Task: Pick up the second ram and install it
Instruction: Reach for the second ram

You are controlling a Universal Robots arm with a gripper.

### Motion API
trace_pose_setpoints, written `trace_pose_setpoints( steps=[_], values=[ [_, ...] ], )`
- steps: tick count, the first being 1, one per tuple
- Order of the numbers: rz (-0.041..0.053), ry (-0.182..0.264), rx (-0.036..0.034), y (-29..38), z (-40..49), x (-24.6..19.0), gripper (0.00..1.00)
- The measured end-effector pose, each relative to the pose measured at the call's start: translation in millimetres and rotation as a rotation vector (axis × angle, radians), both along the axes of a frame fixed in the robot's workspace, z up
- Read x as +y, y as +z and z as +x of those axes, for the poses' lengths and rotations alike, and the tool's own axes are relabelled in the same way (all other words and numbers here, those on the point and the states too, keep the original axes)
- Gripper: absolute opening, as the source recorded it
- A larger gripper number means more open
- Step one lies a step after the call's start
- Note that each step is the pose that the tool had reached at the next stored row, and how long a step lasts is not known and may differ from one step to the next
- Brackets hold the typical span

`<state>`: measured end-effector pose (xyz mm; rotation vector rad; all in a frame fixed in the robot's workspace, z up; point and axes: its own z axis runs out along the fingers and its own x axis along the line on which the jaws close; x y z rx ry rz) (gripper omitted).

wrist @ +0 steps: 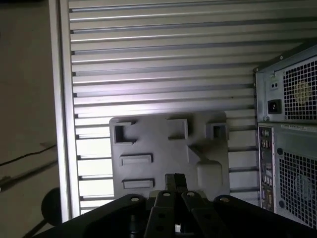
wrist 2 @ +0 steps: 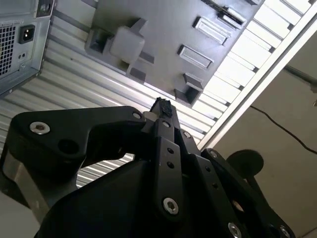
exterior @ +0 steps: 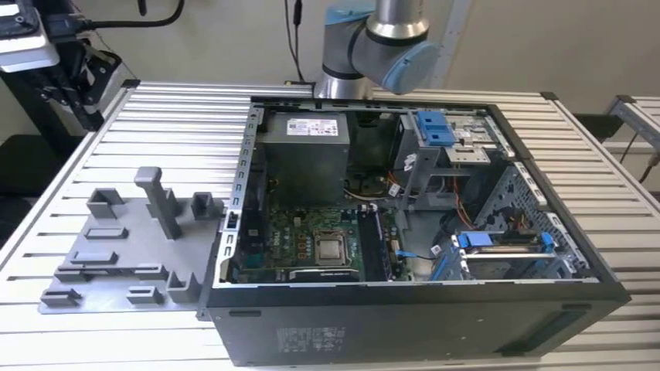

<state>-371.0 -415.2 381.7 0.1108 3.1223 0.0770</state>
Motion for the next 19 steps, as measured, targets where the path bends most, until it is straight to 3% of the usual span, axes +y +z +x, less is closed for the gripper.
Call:
trace_pose_setpoints(
  steps=[19],
  values=[
    [0.0, 0.0, 0.0001, -7.0, -5.5, -28.5, 0.11]
  ],
)
